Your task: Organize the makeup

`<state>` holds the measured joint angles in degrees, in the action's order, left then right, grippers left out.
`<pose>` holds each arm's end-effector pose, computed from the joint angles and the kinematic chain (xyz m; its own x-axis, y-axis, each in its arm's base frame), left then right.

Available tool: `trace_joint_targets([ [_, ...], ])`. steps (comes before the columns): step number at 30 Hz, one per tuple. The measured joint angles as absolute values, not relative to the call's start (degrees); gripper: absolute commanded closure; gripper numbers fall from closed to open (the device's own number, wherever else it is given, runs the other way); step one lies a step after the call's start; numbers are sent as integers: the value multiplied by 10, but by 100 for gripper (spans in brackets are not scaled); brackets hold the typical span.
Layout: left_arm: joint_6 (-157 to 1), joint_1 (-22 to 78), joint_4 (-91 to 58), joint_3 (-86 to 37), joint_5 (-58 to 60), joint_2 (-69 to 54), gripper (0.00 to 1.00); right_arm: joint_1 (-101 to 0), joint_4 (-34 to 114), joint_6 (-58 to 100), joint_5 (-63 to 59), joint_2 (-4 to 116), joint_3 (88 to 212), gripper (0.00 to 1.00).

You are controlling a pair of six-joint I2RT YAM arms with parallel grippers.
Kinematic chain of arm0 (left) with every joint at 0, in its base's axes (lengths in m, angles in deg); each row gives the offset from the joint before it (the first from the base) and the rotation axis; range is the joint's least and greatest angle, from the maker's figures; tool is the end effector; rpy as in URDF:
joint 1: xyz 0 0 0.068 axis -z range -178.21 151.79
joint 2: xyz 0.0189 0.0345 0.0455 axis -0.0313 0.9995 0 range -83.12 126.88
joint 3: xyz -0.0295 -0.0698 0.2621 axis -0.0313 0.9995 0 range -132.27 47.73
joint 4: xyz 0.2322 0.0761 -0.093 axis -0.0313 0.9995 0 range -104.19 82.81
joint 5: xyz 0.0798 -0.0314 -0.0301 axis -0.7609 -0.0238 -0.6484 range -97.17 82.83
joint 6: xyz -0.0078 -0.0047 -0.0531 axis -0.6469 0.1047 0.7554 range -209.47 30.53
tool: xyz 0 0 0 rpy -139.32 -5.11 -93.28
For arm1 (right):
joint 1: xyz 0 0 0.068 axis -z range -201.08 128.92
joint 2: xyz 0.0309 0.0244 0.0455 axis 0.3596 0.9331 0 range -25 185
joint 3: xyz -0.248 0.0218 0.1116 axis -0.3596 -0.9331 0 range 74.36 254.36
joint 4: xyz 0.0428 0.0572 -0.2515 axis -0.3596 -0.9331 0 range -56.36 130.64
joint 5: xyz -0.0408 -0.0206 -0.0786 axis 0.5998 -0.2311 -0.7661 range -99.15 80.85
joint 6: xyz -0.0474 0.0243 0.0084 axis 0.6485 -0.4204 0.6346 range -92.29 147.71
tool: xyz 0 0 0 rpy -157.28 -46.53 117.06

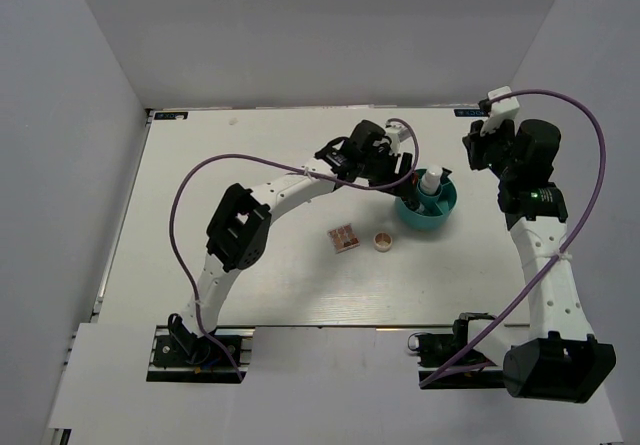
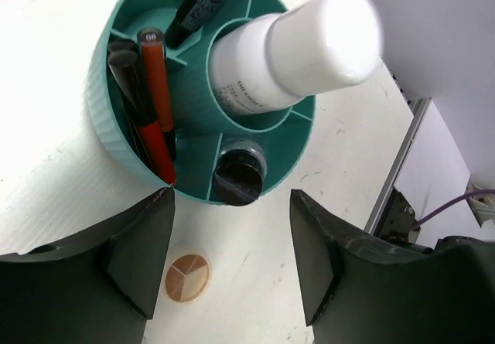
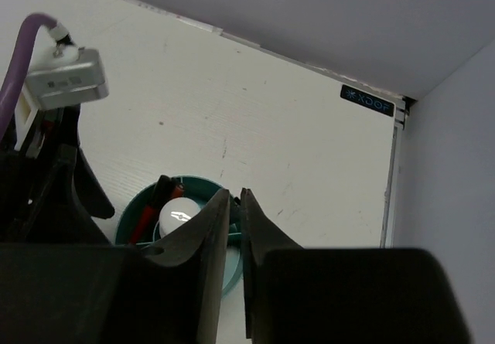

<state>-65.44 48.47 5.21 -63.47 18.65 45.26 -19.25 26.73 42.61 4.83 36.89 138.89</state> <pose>0.3460 -0.3895 0.2422 -0.7378 0.2482 -0.6277 0.6508 0.5082 -0.5641 0.2443 0.0007 0.3964 -0.1359 -0.2452 -0.9599 -0.2493 0.9462 -0.2065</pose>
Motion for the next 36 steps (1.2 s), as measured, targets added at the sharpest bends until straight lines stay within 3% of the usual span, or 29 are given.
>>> trace_joint_targets([
  [5,-660,481,66,-630,161,401,29,-192,260,463,144,345,1370,56],
  [9,-674,476,69,-582,117,288,32,-192,220,528,268,333,1365,54],
  [10,-677,476,68,-565,105,256,39,-193,203,552,304,333,1365,57],
  [12,-681,472,61,-512,79,179,54,-195,159,609,363,338,1365,80],
  [13,-678,471,58,-486,69,144,73,-196,128,644,391,344,1365,91],
  [14,-676,468,55,-449,58,105,80,-198,90,682,417,354,1366,100],
  [17,-658,460,46,-337,35,10,87,-209,-37,814,466,404,1382,97],
  [18,-647,458,48,-301,29,-13,87,-215,-77,860,473,425,1387,91],
  [19,-638,457,49,-270,23,-30,86,-223,-117,905,477,447,1388,79],
  [21,-616,455,54,-206,11,-58,79,-241,-184,980,476,481,1389,67],
  [22,-604,455,58,-175,4,-70,73,-254,-207,1009,472,494,1388,57],
  [23,-591,455,62,-144,-5,-81,60,-267,-222,1034,465,500,1386,54],
  [26,-554,455,84,-76,-26,-113,39,-306,-233,1067,441,497,1378,41],
  [36,-492,455,129,-41,-106,-221,34,-476,-83,978,343,539,1358,11],
])
